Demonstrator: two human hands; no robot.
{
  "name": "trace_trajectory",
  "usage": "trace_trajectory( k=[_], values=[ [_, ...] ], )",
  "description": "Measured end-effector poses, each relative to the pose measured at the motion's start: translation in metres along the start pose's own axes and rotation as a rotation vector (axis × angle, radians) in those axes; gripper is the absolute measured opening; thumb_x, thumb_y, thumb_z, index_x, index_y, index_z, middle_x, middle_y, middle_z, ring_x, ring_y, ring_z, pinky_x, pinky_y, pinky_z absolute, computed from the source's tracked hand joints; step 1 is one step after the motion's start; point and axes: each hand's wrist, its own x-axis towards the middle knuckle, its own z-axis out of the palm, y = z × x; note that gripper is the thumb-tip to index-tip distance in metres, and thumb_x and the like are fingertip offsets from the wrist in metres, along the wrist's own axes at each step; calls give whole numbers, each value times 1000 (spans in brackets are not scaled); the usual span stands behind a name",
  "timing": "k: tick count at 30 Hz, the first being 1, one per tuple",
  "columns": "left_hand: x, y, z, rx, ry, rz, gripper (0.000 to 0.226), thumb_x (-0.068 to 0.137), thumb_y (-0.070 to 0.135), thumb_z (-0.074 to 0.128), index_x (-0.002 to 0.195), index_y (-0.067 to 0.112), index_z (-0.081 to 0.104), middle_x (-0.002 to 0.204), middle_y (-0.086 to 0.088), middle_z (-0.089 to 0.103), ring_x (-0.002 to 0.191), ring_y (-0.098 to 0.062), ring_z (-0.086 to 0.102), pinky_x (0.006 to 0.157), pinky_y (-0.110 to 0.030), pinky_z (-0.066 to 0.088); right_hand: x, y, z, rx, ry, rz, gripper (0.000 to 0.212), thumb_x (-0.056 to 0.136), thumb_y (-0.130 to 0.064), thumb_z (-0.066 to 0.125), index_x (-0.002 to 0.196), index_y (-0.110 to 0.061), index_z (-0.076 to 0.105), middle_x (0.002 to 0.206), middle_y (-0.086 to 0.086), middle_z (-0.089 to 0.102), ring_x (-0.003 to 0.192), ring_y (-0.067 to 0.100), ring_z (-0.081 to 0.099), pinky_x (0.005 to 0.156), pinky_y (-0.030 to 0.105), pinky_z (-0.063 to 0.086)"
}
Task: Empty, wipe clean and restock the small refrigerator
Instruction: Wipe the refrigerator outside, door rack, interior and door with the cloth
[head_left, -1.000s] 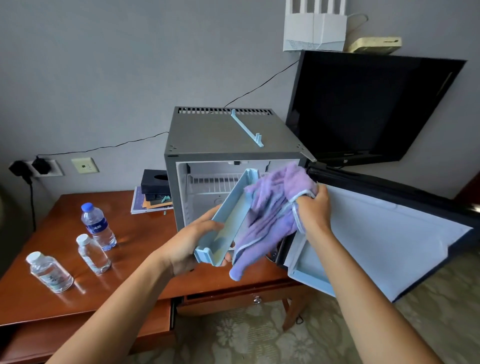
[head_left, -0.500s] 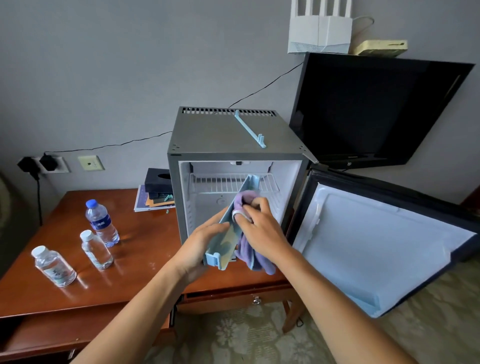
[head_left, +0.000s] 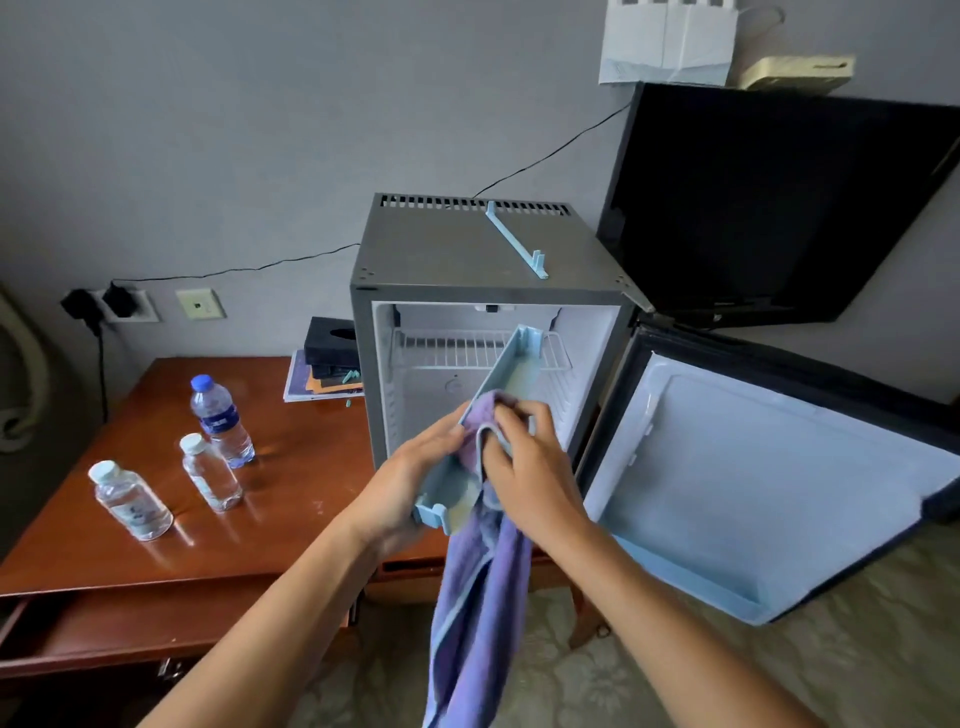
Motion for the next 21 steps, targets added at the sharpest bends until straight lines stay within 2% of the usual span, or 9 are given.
trace_trajectory(
  k=[2, 5, 7, 10, 12, 15, 17, 19, 21],
  values=[
    [-5, -5, 1, 43, -7, -10, 44, 106, 17, 44, 149, 21, 51, 144, -19, 57, 118, -32, 62, 92, -36, 52, 28, 16, -3, -46, 45, 75, 37, 102, -32, 53, 136, -19, 61, 132, 5, 48, 96, 33, 66, 84, 39, 54],
    [-12, -8, 8, 98, 63, -24, 43, 106, 15, 43, 144, 30, 58, 131, -11, 68, 93, -21, 70, 67, -27, 55, 69, 32, -18, -36, 153, 218, 32, 103, -31, 51, 130, -22, 65, 125, 8, 55, 100, 33, 65, 85, 41, 52],
    [-10, -6, 12, 122, 87, -2, 43, 106, 16, 43, 141, 35, 59, 129, -8, 70, 90, -19, 69, 65, -26, 52, 81, 31, -20, 22, 209, 274, 30, 102, -36, 49, 127, -30, 66, 130, 2, 55, 106, 31, 64, 89, 38, 50],
    [-2, -2, 8, 175, 135, 43, 42, 106, 19, 44, 141, 37, 60, 133, -10, 67, 100, -22, 63, 73, -31, 48, 69, 18, -1, -43, 15, 247, 34, 98, -45, 44, 130, -39, 54, 146, -10, 37, 124, 24, 51, 110, 46, 37],
    [3, -3, 2, 134, 173, 39, 41, 106, 17, 45, 140, 32, 61, 131, -12, 68, 103, -24, 65, 77, -32, 52, 51, 13, 13, 11, -61, 206, 34, 97, -43, 46, 129, -37, 56, 142, -12, 36, 130, 23, 42, 109, 49, 39],
    [8, -5, -6, -18, 180, 33, 38, 105, 16, 44, 138, 22, 63, 115, -17, 71, 90, -27, 70, 67, -33, 58, 14, 0, 24, 191, -117, 104, 33, 97, -36, 54, 128, -32, 66, 131, -19, 44, 118, 9, 55, 102, 35, 47],
    [13, -4, -14, -39, 204, 14, 38, 106, 19, 44, 139, 21, 61, 101, -18, 66, 76, -29, 66, 59, -32, 55, -16, -15, 24, 361, -158, 64, 26, 95, -26, 59, 118, -25, 72, 123, -20, 51, 108, 1, 60, 94, 22, 48],
    [14, -2, -15, 20, 175, 4, 39, 105, 23, 47, 143, 22, 58, 103, -20, 57, 80, -32, 55, 64, -36, 47, -35, -20, 19, 566, -179, 69, 21, 90, -14, 63, 105, -23, 75, 118, -18, 59, 107, -1, 62, 91, 13, 45],
    [14, -5, -13, 9, 141, -5, 39, 105, 22, 47, 143, 20, 58, 104, -21, 56, 82, -31, 54, 67, -36, 46, -38, -9, 14, 687, -231, 114, 22, 88, -17, 64, 105, -21, 77, 119, -15, 63, 113, 3, 63, 96, 15, 44]
  ],
)
